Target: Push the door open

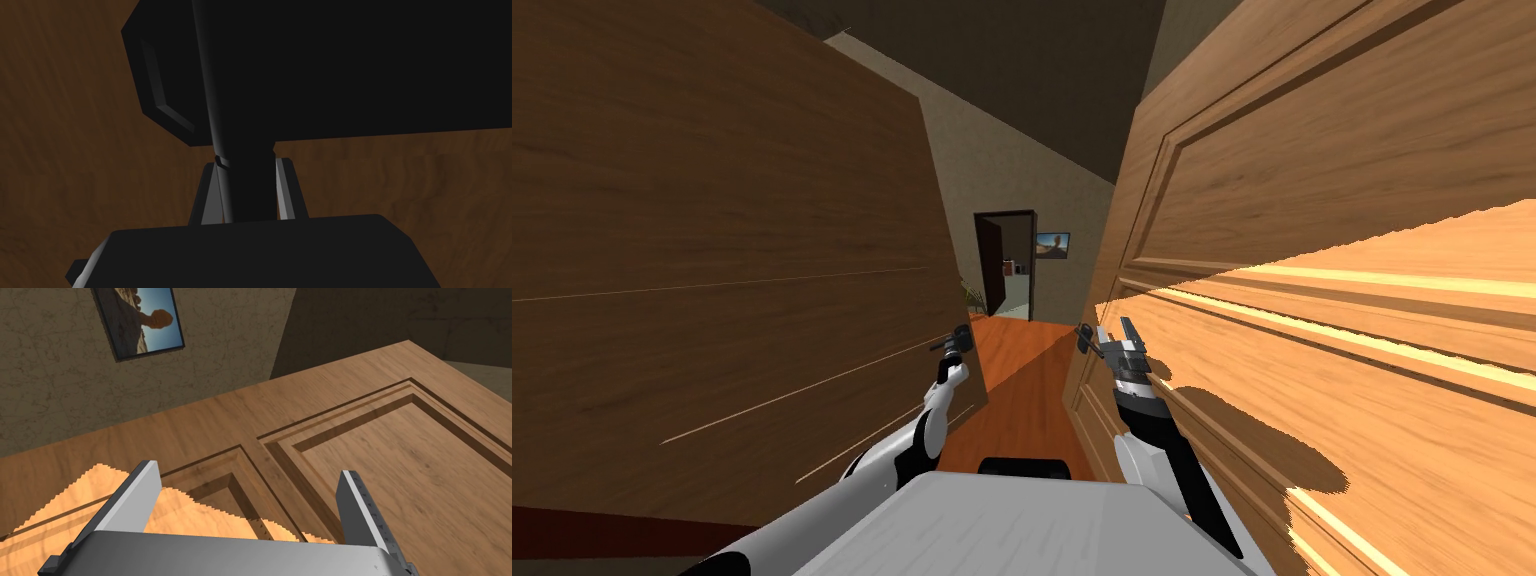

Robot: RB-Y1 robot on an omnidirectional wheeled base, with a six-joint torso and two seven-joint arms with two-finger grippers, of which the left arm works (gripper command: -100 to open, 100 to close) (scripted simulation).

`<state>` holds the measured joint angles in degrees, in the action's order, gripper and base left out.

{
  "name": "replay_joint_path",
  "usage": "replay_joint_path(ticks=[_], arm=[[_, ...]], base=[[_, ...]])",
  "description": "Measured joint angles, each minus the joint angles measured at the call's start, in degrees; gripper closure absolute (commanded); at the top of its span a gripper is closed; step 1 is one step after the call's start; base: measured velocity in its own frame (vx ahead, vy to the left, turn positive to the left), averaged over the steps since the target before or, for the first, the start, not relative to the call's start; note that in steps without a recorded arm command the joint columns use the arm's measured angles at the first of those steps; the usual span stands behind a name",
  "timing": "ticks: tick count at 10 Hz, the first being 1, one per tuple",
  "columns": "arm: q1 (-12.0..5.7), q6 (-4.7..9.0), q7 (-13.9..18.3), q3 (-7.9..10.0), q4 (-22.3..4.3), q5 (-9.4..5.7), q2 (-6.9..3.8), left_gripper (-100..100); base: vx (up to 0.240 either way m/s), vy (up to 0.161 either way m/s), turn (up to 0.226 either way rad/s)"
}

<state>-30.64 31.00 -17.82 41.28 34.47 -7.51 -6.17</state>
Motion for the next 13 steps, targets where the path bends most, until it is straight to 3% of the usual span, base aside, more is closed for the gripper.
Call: replay_joint_path(ticks=[2, 4, 6, 7, 8, 9, 10, 11, 12, 13], arm=[[-1.01, 1.48, -0.94, 1.55, -2.4, -0.22, -0.51, 100], [-0.83, 0.77, -1.33, 2.25, -1.37, -0.29, -0.45, 100], [-0.06, -0.14, -2.31, 3.43, 1.23, -0.37, 0.84, 100], [-0.78, 0.19, -3.22, 4.62, 0.21, -0.56, 0.63, 100], [-1.48, 1.42, -3.62, 5.56, -1.78, -0.68, -0.15, 100], [-0.27, 0.19, -4.2, 6.09, 2.02, -0.69, 1.35, 100], [-0.11, -0.24, -4.59, 6.69, 2.63, -0.72, 1.48, 100], [-0.89, 0.96, -4.56, 7.03, 0.3, -0.79, 0.51, 100], [-1.06, 1.53, -5.08, 7.81, 0.21, -0.86, 0.78, 100], [-0.58, 0.93, -5.9, 8.8, 1.87, -0.94, 1.61, 100]], base=[[0.035, 0.019, -0.011], [0.042, 0.01, -0.023], [0.063, 0.027, -0.02], [0.073, 0.035, -0.057], [0.068, 0.022, -0.024], [0.073, 0.021, -0.025], [0.053, 0.018, -0.003], [0.051, 0.025, -0.013], [0.084, 0.024, -0.042], [0.092, 0.018, -0.03]])
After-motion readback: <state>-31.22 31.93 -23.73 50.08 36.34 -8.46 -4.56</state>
